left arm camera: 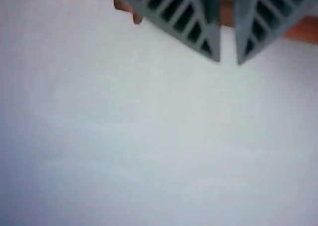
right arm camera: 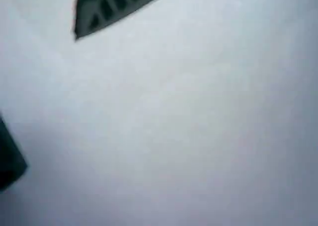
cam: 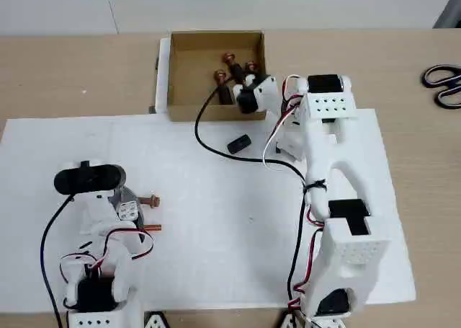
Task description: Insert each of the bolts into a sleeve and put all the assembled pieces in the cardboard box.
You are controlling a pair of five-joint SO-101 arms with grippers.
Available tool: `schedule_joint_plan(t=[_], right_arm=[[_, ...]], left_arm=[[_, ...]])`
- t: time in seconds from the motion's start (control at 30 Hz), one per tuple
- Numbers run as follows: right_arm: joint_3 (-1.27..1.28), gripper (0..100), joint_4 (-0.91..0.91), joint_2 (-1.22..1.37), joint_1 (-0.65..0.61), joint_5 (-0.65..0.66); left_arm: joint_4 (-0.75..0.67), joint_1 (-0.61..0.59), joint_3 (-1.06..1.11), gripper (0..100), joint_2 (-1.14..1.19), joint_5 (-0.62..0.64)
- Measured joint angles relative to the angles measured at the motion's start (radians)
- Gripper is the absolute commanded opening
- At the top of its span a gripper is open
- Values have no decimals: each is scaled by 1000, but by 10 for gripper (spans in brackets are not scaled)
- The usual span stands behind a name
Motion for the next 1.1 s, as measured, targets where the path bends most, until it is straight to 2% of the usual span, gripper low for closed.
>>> schedule_joint_plan(t=[0.17, 1.1], right_arm=[[0, 252, 0, 29, 0, 35], [0, 252, -193, 133, -57, 35]], left_arm=[[0, 0, 0, 6, 0, 0], [0, 0, 0, 6, 0, 0]])
